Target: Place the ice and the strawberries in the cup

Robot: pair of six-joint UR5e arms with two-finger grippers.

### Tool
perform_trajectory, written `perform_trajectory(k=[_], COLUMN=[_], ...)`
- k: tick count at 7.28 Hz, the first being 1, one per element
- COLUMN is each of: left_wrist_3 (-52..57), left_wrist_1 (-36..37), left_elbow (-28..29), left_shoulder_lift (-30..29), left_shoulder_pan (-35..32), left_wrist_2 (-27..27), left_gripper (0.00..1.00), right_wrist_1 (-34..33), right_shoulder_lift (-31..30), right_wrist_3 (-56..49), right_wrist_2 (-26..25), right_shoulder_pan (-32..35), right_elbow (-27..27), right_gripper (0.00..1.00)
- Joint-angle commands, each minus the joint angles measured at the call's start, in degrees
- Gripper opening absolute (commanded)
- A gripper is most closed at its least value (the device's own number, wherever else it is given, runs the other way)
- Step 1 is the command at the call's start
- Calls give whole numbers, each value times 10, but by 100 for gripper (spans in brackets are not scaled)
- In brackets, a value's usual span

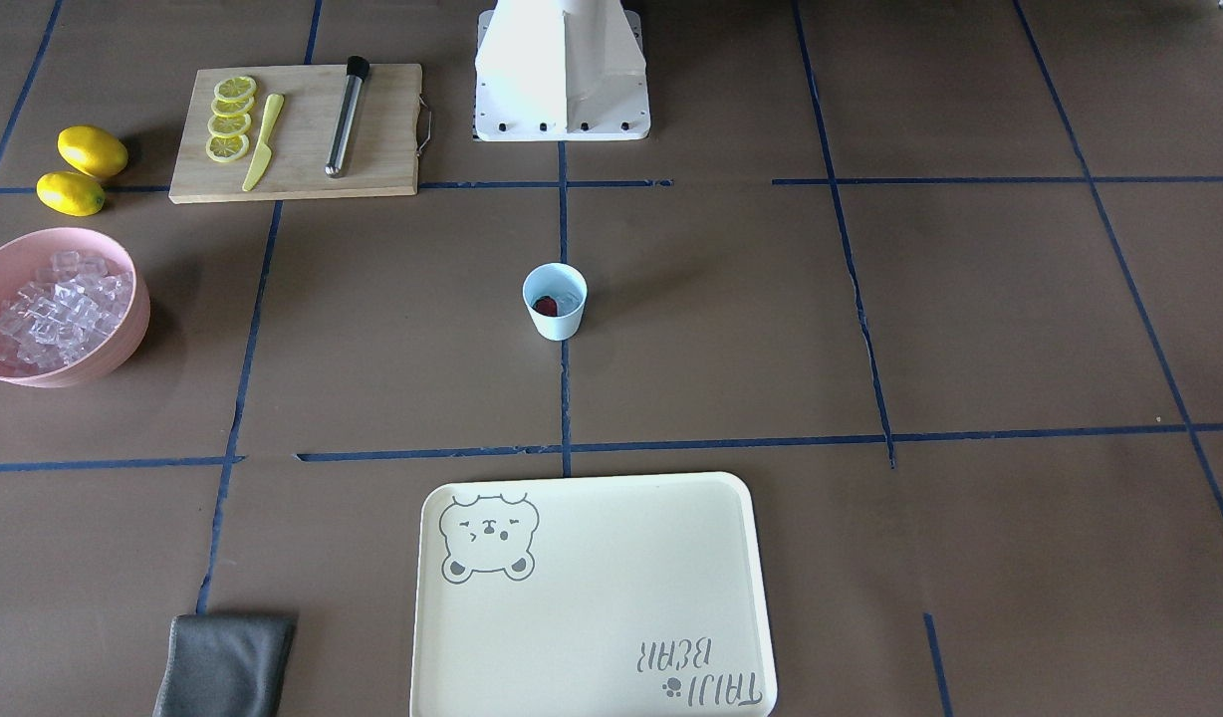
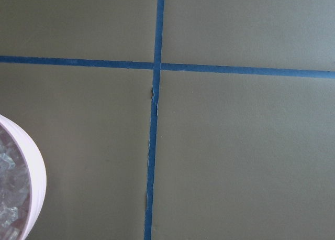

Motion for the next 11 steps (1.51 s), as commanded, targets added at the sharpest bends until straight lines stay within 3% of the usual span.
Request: perform_trajectory(k=[1,3,11], left_wrist_3=[2,6,8], left_wrist_1=[-7,-25,-23], left_elbow=[-2,0,-15], left_shoulder_lift=[23,34,31], left_shoulder_pan=[-23,-46,-46], left_wrist_2=[-1,-23,-8], left_gripper=[100,100,100], right_wrist_1=[0,0,-1], right_shoulder_lift=[-1,-1,-1], right_wrist_3=[0,0,-1], right_wrist_2=[0,-1,0], right_shoulder_pan=[0,0,-1], right_elbow=[0,0,3], right_gripper=[100,100,100])
